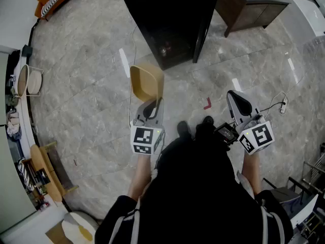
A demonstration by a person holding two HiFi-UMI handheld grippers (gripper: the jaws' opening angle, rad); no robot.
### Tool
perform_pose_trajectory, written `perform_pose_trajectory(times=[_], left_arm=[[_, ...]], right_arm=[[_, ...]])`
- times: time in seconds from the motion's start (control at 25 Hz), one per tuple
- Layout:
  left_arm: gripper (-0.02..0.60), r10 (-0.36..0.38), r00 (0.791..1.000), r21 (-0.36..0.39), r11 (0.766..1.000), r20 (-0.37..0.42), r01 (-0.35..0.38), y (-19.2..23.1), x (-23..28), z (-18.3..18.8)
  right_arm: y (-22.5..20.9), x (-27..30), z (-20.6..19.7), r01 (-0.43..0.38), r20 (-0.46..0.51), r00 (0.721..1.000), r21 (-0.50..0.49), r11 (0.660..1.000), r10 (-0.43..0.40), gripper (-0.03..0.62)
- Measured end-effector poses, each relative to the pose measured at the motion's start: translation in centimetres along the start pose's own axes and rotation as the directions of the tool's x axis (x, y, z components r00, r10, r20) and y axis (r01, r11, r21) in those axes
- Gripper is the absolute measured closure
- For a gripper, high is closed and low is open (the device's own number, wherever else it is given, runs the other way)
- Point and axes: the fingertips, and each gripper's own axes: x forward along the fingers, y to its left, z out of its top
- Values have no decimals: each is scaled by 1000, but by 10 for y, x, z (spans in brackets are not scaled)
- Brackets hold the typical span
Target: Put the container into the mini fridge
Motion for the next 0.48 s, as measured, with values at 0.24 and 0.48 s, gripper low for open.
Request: perform_pose_trajectory(times=[0.24,0.48], left_arm=[[545,-19,1000,48,999,25,17,-15,-12,10],[545,-14,1000,49,999,22,13,-20,-22,5]], right_arm=[[11,-24,-6,23,-3,1000,1,1000,-23,576],[19,-39,-11,24,-12,1000,8,1000,-24,577]])
